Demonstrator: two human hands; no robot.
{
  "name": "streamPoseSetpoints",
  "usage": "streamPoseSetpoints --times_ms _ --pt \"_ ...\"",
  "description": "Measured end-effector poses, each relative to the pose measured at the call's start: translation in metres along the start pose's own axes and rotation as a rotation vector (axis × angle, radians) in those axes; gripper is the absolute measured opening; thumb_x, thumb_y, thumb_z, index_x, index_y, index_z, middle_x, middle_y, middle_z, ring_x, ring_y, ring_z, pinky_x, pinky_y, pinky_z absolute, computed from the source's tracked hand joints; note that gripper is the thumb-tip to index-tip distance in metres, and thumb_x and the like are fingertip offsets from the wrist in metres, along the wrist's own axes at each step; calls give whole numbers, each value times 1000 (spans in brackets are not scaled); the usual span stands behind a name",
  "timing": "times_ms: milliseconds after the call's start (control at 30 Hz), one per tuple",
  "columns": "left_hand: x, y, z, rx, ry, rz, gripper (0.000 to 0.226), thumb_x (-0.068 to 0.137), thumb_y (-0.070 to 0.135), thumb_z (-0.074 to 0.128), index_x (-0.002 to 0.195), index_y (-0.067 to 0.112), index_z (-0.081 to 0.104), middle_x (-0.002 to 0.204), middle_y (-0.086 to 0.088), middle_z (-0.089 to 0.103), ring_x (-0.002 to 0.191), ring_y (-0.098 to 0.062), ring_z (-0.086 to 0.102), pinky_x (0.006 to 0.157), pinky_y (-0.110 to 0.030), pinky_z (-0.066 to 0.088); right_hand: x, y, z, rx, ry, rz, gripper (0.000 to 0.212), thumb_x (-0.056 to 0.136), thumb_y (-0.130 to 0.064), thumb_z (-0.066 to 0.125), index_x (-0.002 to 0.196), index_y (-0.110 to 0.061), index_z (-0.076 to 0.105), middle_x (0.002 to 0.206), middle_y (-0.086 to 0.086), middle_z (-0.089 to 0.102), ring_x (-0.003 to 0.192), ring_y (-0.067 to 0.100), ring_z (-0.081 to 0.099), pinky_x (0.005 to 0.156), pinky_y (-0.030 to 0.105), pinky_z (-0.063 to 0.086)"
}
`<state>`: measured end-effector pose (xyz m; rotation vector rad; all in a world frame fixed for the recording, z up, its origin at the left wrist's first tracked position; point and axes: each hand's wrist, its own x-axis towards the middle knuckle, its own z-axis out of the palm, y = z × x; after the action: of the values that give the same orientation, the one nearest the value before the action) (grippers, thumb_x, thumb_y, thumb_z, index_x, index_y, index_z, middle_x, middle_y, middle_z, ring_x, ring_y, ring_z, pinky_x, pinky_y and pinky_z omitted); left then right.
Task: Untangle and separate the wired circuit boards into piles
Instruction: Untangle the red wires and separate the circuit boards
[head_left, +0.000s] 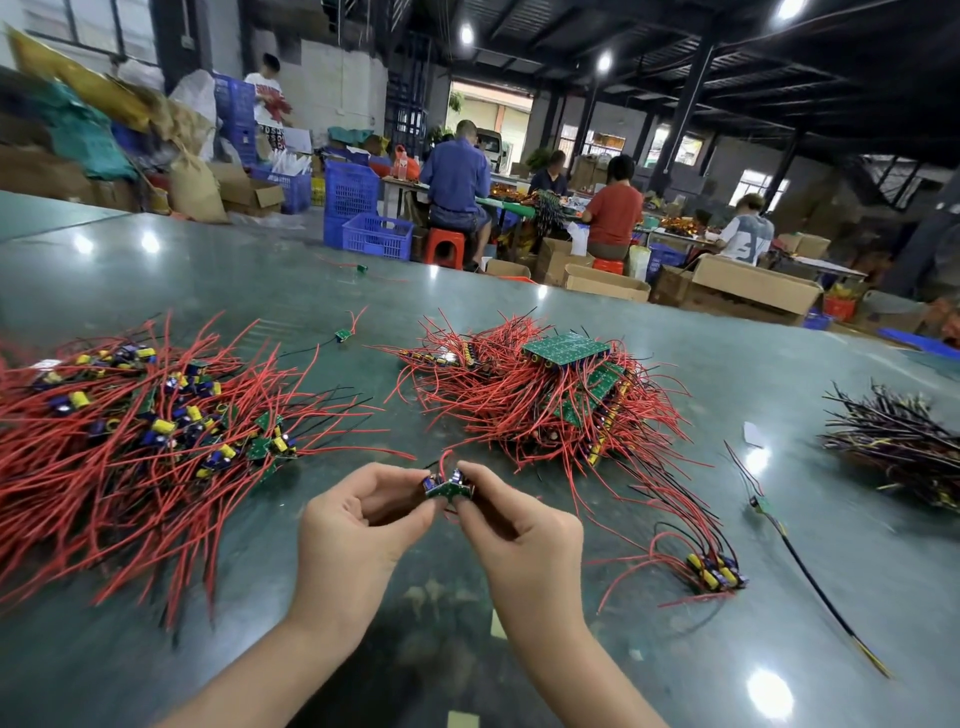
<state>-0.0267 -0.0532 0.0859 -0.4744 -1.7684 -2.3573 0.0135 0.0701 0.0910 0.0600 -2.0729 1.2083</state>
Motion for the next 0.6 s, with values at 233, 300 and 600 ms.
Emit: streamPoseSetpoints --times_ms 233,300,600 --pt "-1 1 4 33 23 36 42 69 -15 71 78 26 73 80 0 75 74 -9 70 69 -13 52 3 -3 4 85 3 66 47 77 3 68 94 -41 66 92 -10 73 82 1 68 80 17 52" --pt "-2 1 5 37 27 44 40 69 -16 71 76 23 72 79 0 75 73 -9 70 69 -13 52 2 -3 4 69 14 38 45 76 0 68 95 -41 65 92 -11 73 82 0 67 79 15 51" --pt "-5 5 9 -21 60 69 35 67 -16 71 76 18 68 77 0 75 72 -8 70 69 -12 52 1 -3 7 -13 107 -100 36 71 -2 67 102 -20 71 91 -19 68 80 -6 65 77 9 49"
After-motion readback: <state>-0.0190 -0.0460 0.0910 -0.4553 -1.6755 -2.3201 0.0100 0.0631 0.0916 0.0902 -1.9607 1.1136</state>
